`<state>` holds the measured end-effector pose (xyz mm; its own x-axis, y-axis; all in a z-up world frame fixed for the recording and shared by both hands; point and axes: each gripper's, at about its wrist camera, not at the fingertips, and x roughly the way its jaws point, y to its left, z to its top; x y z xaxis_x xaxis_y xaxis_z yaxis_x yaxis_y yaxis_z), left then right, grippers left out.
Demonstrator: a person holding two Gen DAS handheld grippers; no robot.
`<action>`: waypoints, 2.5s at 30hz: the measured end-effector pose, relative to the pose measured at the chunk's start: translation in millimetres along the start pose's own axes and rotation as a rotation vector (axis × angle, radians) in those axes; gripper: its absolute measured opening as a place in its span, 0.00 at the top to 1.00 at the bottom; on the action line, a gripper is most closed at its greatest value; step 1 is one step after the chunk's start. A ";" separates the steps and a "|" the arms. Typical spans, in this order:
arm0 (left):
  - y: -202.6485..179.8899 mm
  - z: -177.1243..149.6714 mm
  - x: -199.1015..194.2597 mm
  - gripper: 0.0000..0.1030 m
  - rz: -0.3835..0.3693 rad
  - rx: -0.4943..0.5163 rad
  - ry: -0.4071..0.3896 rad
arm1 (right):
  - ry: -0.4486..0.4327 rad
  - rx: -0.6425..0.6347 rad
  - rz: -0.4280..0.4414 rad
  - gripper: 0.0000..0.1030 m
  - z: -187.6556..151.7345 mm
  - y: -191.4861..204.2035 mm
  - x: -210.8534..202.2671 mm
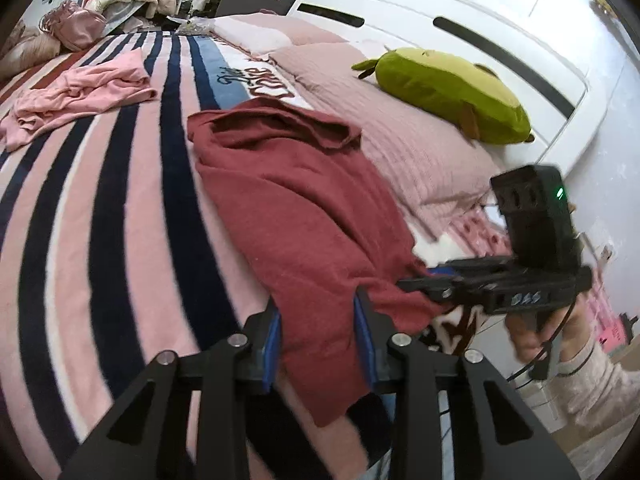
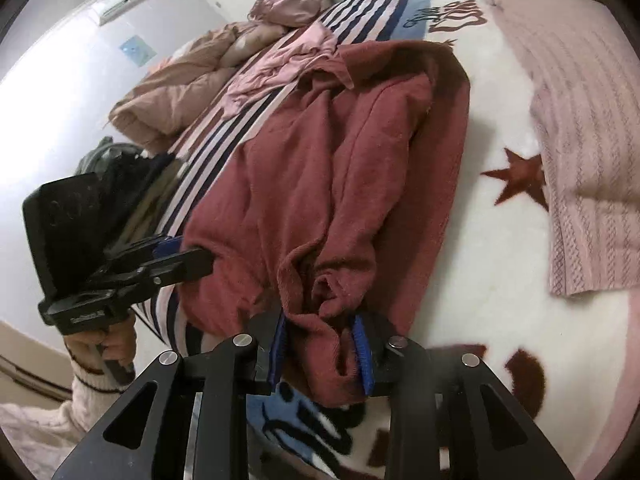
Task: Fold small clothes
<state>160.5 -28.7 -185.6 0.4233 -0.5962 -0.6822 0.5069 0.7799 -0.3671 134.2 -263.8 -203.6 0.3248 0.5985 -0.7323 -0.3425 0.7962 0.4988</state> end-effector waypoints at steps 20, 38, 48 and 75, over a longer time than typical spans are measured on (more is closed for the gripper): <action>40.5 16.7 -24.9 0.38 0.019 -0.101 -0.097 | -0.078 -0.059 -0.087 0.92 149.1 -30.1 52.5; 24.0 2.4 0.1 0.32 -0.060 -0.096 -0.026 | -0.133 -0.074 -0.066 0.67 78.7 -13.5 -9.0; -0.2 -20.9 -1.2 0.63 -0.014 -0.008 0.016 | -0.044 -0.135 -0.043 0.86 -22.4 6.6 -2.2; 78.4 56.3 75.9 0.89 -0.116 -0.329 0.025 | -0.067 0.077 0.026 0.62 68.8 -57.3 32.2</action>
<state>274.6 -23.5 -230.6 0.3567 -0.6829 -0.6375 0.2794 0.7291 -0.6247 224.9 -284.0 -223.9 0.3762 0.6217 -0.6870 -0.2836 0.7831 0.5534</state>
